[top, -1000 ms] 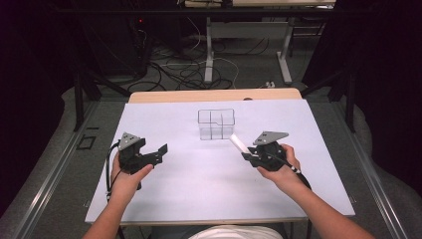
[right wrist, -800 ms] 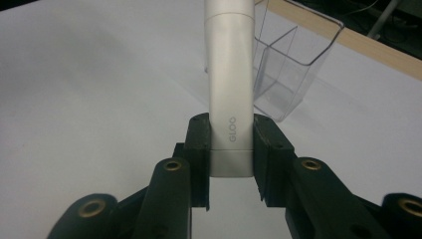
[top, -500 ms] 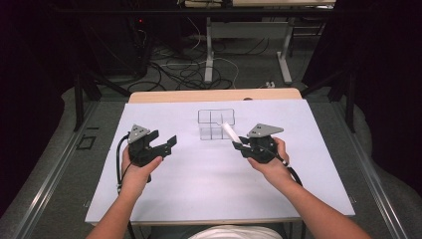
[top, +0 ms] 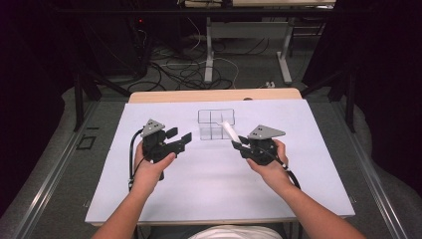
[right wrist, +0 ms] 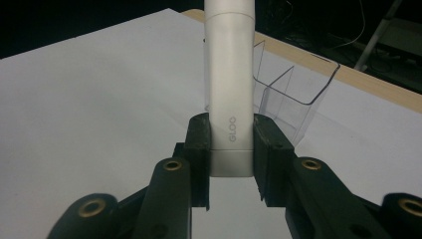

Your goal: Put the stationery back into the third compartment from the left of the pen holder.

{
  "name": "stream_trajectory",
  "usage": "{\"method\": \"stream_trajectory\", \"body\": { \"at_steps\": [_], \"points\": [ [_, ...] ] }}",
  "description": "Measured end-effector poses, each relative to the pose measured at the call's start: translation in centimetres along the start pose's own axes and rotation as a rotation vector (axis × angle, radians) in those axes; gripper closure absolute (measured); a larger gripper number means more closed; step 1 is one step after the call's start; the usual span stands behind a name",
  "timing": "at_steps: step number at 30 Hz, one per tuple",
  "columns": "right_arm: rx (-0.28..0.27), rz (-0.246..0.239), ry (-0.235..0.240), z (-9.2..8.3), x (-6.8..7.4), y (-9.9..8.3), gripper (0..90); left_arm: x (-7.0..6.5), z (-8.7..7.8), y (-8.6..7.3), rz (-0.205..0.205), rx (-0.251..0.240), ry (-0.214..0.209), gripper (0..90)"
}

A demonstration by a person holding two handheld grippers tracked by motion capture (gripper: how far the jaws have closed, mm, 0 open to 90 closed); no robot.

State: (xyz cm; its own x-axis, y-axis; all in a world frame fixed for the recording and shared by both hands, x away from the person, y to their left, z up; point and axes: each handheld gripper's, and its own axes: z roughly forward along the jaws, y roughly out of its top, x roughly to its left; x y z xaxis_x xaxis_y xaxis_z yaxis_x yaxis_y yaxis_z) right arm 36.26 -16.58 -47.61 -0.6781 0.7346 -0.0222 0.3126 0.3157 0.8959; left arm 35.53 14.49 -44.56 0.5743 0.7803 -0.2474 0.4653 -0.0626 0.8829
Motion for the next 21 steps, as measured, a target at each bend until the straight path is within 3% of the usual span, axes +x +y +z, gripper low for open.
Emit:
{"method": "stream_trajectory", "body": {
  "at_steps": [3, 6, 9, 12, 18, 21],
  "points": [
    [-0.007, 0.007, -0.003, -0.1, 0.0, 0.1, 71.4, -0.8, 0.6, 0.1, -0.019, -0.017, -0.054, 42.5],
    [-0.022, 0.003, -0.005, -0.3, 0.2, 0.2, 71.4, -1.3, 1.2, 0.3, -0.025, -0.018, -0.078, 45.2],
    [-0.028, 0.001, -0.007, -0.4, 0.2, 0.2, 71.4, -1.8, 1.9, 0.2, -0.092, 0.008, -0.144, 51.6],
    [-0.033, 0.001, -0.012, -0.5, 0.3, 0.3, 71.4, -2.4, 2.8, 0.0, -0.132, 0.004, -0.208, 51.5],
    [-0.033, -0.002, -0.015, -0.4, 0.5, 0.2, 71.4, -3.3, 3.2, 0.1, -0.188, 0.009, -0.247, 52.9],
    [-0.028, 0.003, -0.018, -0.4, 0.7, 0.2, 71.4, -3.6, 3.5, 0.0, -0.198, 0.023, -0.263, 54.5]
  ]
}}
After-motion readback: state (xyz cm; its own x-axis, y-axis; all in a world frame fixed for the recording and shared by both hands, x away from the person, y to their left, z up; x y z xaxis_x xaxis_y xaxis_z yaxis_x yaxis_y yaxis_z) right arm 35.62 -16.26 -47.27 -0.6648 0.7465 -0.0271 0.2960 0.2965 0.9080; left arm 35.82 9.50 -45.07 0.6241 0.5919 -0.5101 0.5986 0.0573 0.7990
